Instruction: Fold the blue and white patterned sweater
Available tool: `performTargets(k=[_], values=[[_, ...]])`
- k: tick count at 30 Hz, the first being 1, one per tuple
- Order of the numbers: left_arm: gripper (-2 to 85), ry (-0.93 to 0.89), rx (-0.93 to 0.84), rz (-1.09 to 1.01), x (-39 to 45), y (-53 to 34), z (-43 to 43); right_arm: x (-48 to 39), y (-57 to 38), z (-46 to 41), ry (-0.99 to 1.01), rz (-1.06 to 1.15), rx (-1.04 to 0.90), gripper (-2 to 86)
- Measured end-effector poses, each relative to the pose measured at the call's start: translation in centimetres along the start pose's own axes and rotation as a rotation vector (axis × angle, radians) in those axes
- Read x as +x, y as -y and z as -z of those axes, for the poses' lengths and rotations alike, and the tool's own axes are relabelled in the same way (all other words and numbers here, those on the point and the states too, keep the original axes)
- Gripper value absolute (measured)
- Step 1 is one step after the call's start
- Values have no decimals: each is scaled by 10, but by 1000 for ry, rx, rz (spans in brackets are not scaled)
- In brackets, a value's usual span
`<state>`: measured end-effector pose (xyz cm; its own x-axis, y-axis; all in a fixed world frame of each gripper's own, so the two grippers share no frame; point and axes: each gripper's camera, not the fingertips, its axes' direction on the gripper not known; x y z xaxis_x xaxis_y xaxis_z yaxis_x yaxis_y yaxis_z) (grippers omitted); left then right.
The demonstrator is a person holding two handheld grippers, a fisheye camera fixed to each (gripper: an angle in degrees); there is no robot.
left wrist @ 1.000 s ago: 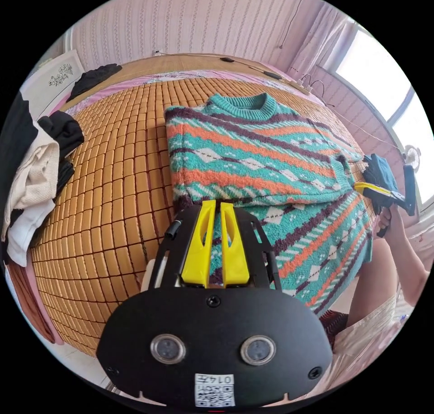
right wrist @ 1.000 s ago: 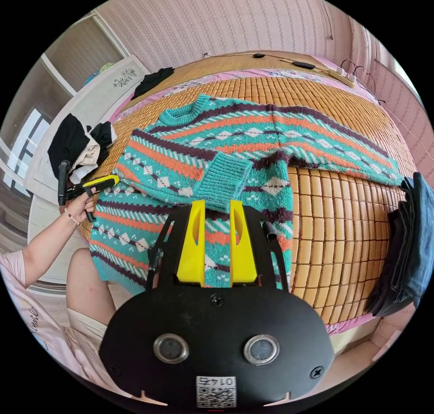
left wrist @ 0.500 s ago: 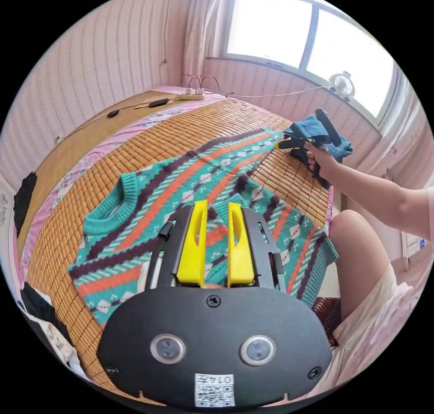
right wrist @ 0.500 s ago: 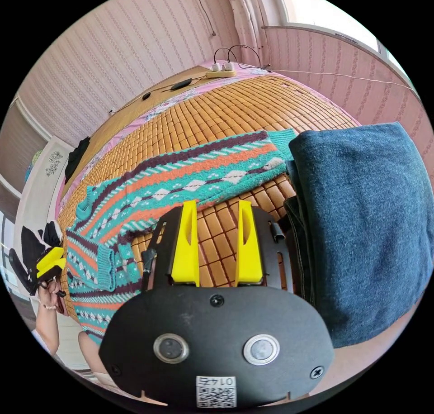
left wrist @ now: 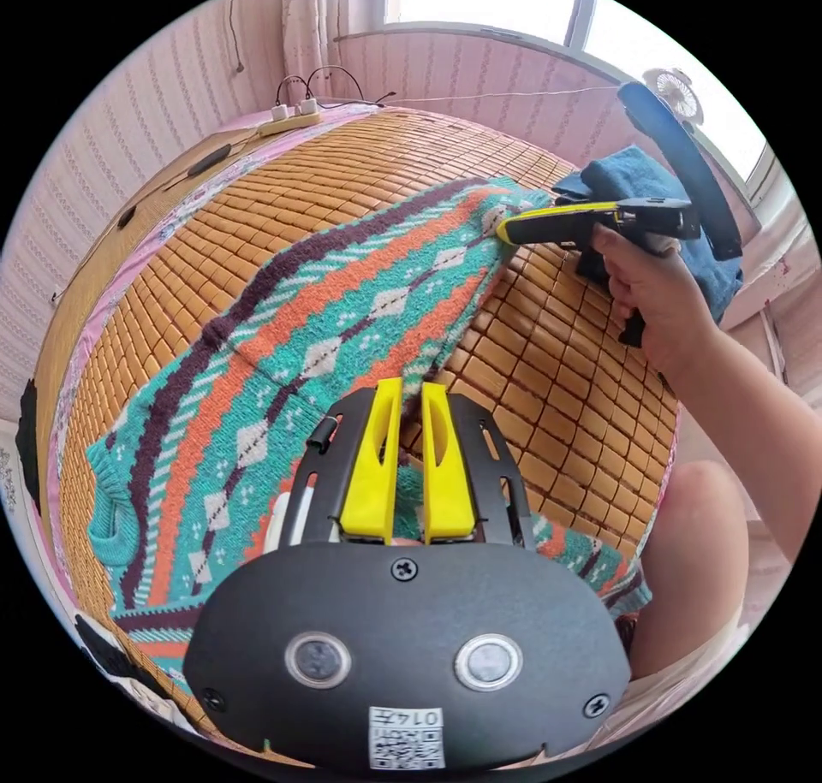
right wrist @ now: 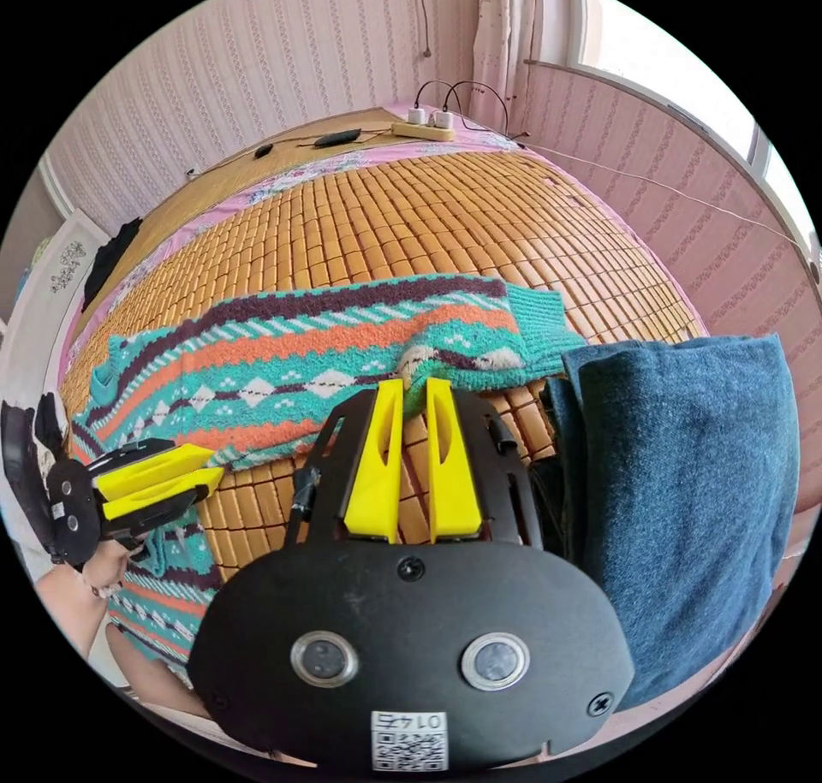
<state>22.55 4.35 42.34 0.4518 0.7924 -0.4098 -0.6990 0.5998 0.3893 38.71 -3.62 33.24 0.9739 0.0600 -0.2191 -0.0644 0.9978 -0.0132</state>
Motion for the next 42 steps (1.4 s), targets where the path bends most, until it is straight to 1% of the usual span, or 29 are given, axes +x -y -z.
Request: performTargets(k=[1, 2, 4, 5, 7, 8, 9, 10, 11, 13, 14, 15, 16, 17, 18, 20, 22, 25, 30, 31, 33, 38, 41, 42], values=[[39, -28, 15, 29, -8, -1, 2, 0, 0, 8, 23, 2, 33, 46], [38, -42, 23, 45, -12, -2, 3, -4, 2, 26, 77, 14, 105, 44], [40, -102, 87, 110, -28, -9, 12, -18, 6, 58, 156, 64, 209, 41], [42, -122, 116, 135, -33, -13, 17, -36, 8, 82, 210, 129, 279, 40], [51, -182, 244, 199, -53, -34, 44, -74, 7, 118, 283, 271, 366, 41], [54, -189, 275, 211, -58, -42, 54, -104, 0, 140, 325, 387, 414, 43], [59, -201, 334, 233, -69, -63, 76, -135, -12, 156, 375, 507, 447, 46], [64, -207, 385, 251, -78, -91, 100, -150, -20, 161, 402, 563, 454, 48], [67, -202, 404, 264, -83, -108, 111, -177, -36, 165, 455, 644, 441, 53], [67, -171, 413, 350, -100, -184, 148, -212, -65, 153, 501, 748, 378, 57], [66, -166, 400, 373, -105, -204, 154, -231, -85, 136, 466, 815, 314, 57], [65, -147, 351, 417, -113, -243, 165, -243, -101, 113, 385, 822, 233, 55], [64, -114, 301, 461, -120, -280, 175, -246, -108, 103, 346, 825, 189, 55], [64, -96, 279, 482, -124, -297, 179, -249, -120, 86, 305, 852, 115, 54], [64, -63, 233, 527, -132, -327, 189, -248, -130, 77, 298, 880, 69, 54], [65, -33, 196, 603, -147, -362, 202, -243, -137, 72, 284, 886, 26, 56], [66, 15, 204, 686, -170, -390, 219, -238, -137, 70, 277, 882, 1, 59], [71, 18, 261, 741, -200, -395, 233, -230, -123, 70, 276, 840, -21, 65], [82, -6, 393, 816, -265, -387, 250, -212, -70, 67, 394, 722, -46, 103], [86, 14, 398, 826, -284, -383, 252, -210, -62, 65, 401, 712, -45, 111], [92, 26, 380, 844, -312, -376, 252, -203, -31, 50, 383, 655, -64, 135], [107, 1, 311, 909, -379, -356, 238, -197, 26, 9, 255, 560, -97, 148], [123, -29, 233, 942, -408, -346, 220, -197, 51, -26, 229, 492, -195, 142], [119, -99, 204, 947, -416, -342, 211, -196, 58, -38, 286, 476, -268, 126]])
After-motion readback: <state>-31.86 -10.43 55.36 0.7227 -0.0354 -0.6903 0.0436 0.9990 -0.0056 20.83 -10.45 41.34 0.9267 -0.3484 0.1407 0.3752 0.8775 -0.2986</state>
